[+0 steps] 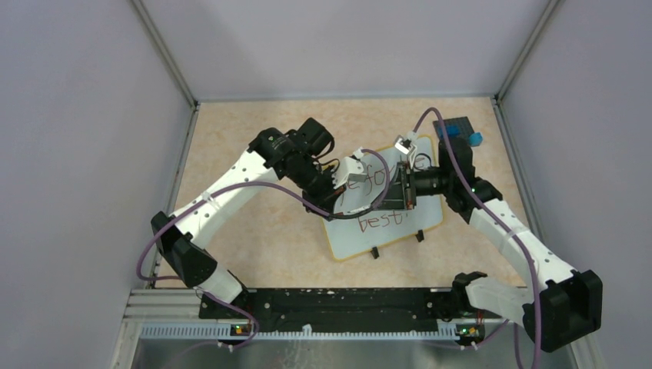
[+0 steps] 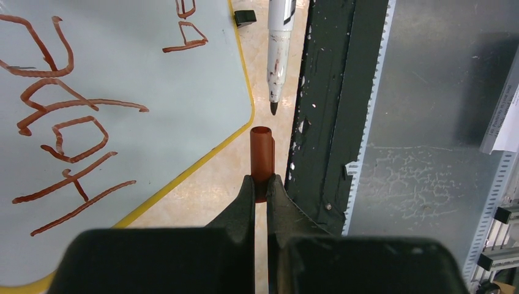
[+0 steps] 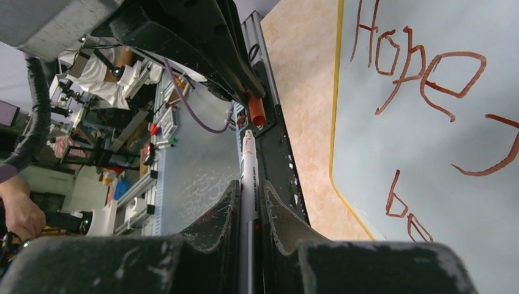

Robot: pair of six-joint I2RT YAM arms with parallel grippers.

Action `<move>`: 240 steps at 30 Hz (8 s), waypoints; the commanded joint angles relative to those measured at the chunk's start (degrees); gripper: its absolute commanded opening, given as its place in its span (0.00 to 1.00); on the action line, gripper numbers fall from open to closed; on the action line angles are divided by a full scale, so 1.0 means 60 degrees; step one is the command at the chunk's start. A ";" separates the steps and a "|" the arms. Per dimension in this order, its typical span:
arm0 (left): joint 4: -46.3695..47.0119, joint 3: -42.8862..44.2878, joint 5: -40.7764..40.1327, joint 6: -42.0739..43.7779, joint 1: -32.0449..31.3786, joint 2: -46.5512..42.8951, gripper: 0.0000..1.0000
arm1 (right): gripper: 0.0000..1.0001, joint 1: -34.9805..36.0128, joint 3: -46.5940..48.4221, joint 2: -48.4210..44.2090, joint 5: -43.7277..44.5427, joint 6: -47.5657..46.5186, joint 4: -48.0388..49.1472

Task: Write a sentence on the whiteboard
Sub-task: Insert the whiteboard marker without the cap into the pen cap, then pass from the left arm to the right, then put down the whiteboard marker at the center of the board.

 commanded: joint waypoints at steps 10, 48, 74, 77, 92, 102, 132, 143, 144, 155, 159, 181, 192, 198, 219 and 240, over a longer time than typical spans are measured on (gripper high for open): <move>0.0190 0.0299 0.0458 -0.0026 -0.0055 -0.0126 0.00 | 0.00 0.0169 -0.0129 0.0049 -0.0065 -0.0067 0.0417; -0.0100 0.0295 0.0539 0.0137 -0.0224 -0.0005 0.00 | 0.00 0.0340 -0.0037 0.0073 -0.0101 -0.0254 0.0276; -0.0227 0.0493 0.0634 0.0187 -0.0230 0.0239 0.00 | 0.00 0.0541 0.0213 0.0198 -0.0137 -0.0492 0.0058; -0.0255 0.0525 0.0754 0.0242 -0.0246 0.0247 0.00 | 0.00 0.0537 0.0201 0.0186 -0.0087 -0.0512 0.0067; -0.0032 0.0987 0.1102 -0.0200 -0.0341 0.0701 0.00 | 0.00 0.0661 0.0316 0.0397 -0.0091 -0.0293 0.0439; 0.0592 0.1422 0.1492 -0.0499 -0.0339 0.0856 0.00 | 0.00 0.0737 -0.0078 0.0609 -0.0337 0.0681 0.1811; 0.3338 -0.2415 0.2901 -0.1102 0.1074 -0.1711 0.70 | 0.00 0.0399 0.0327 0.0441 -0.0532 0.1054 0.1960; 0.3577 -0.2309 0.3170 -0.1372 0.0617 -0.1187 0.55 | 0.00 0.0475 0.0371 0.0505 -0.0580 0.1041 0.1973; 0.3588 -0.2312 0.3245 -0.1379 0.0598 -0.1153 0.52 | 0.00 0.0479 0.0367 0.0508 -0.0580 0.1042 0.1972; 0.4287 -0.1909 0.3872 -0.2202 0.0458 -0.0683 0.03 | 0.00 0.0598 0.0331 0.0616 -0.0556 0.0974 0.1936; 0.4493 -0.1695 0.3919 -0.2391 0.0429 -0.0501 0.00 | 0.00 0.0674 0.0331 0.0680 -0.0543 0.0976 0.1941; 0.2640 -0.1023 0.2104 0.0814 0.0224 -0.1526 0.00 | 0.69 0.0013 0.2230 -0.0032 -0.0658 -0.1147 -0.1811; 0.1681 -0.0828 -0.3035 0.3899 -0.2220 -0.2011 0.00 | 0.69 -0.0060 0.2939 0.0016 -0.0268 -0.2256 -0.3676; 0.1467 -0.0446 -0.4711 0.4855 -0.3141 -0.1719 0.00 | 0.59 0.0816 0.2750 0.0292 0.0155 -0.2772 -0.4275; 0.1654 -0.0395 -0.5502 0.5095 -0.3908 -0.1327 0.00 | 0.02 0.2338 0.2828 0.1234 0.1464 -0.4217 -0.5274; 0.3407 0.1534 -0.2369 -0.0895 -0.0383 -0.0795 0.99 | 0.00 -0.3447 0.3569 0.0466 0.0322 -0.4708 -0.5868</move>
